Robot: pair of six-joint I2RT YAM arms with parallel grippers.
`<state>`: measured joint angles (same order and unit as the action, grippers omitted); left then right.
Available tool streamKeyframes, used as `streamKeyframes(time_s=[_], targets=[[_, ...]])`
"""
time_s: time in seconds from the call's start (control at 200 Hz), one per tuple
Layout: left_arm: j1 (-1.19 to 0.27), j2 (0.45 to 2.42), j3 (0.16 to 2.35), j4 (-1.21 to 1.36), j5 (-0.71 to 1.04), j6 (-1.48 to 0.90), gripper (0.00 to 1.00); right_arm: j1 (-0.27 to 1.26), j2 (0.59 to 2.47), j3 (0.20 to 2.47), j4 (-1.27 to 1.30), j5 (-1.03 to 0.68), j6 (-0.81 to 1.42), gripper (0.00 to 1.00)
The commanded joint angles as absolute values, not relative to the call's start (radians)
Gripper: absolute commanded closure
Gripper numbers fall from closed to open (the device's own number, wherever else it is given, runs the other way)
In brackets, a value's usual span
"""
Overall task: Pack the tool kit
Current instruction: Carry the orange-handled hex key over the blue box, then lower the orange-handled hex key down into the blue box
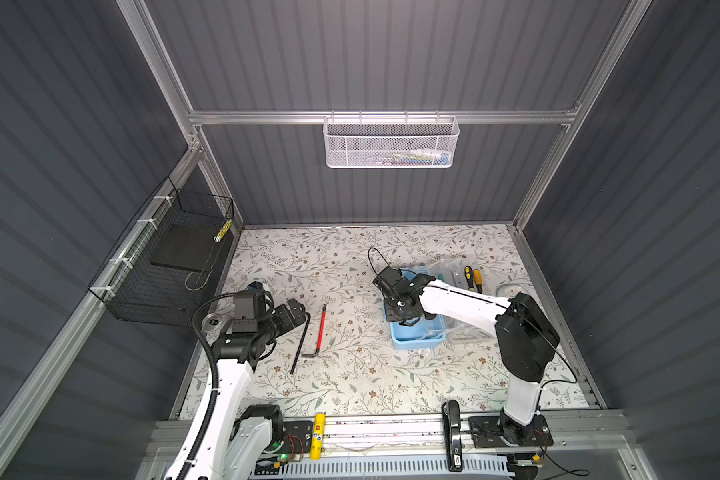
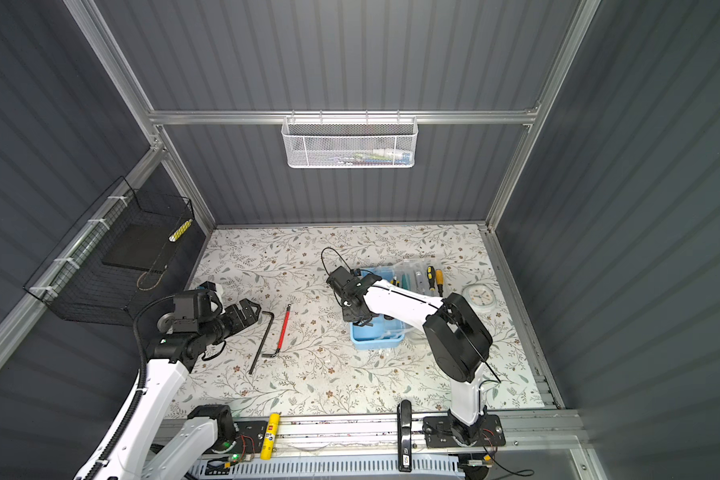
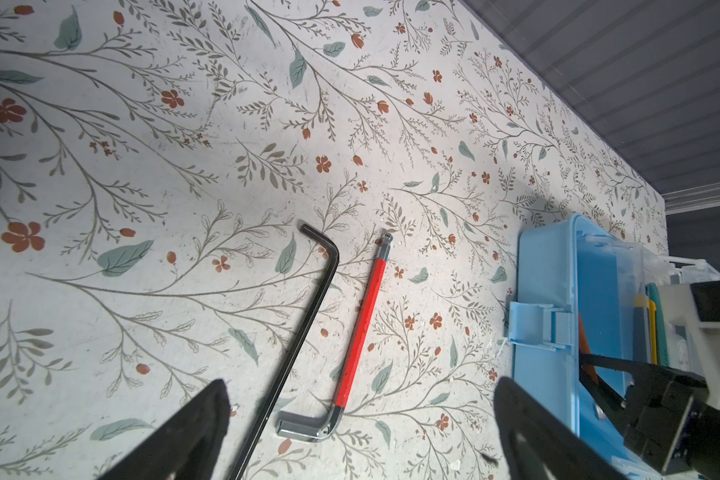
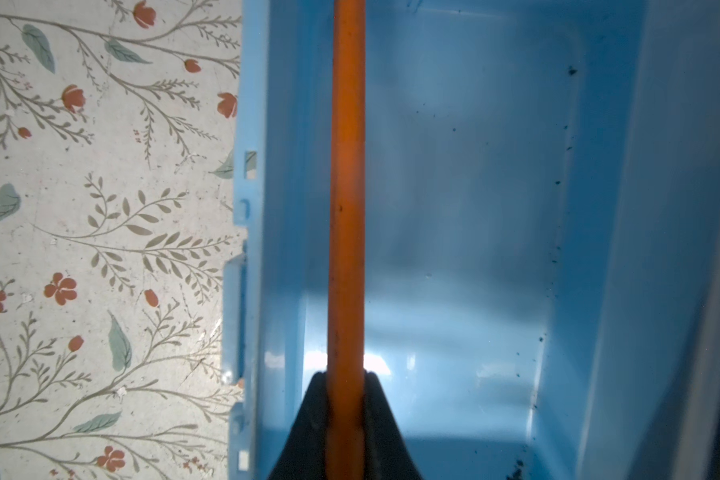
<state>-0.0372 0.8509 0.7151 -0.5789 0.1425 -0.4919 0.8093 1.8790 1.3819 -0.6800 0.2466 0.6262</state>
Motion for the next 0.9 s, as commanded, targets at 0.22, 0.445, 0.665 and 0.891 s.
streamKeyframes(time_s=[0.22,0.445,0.665,0.891], targets=[[-0.031,0.853,0.709,-0.589,0.143,-0.479,0.01,0.787,1.918,1.368,-0.616,0.236,0.624,1.00],[-0.031,0.847,0.710,-0.594,0.138,-0.479,0.01,0.784,1.938,1.349,-0.598,0.223,0.624,1.00],[-0.031,0.835,0.712,-0.599,0.113,-0.487,0.00,0.775,1.951,1.330,-0.590,0.198,0.632,0.86],[-0.031,0.847,0.725,-0.607,0.110,-0.485,0.00,0.773,1.956,1.328,-0.593,0.190,0.627,0.74]])
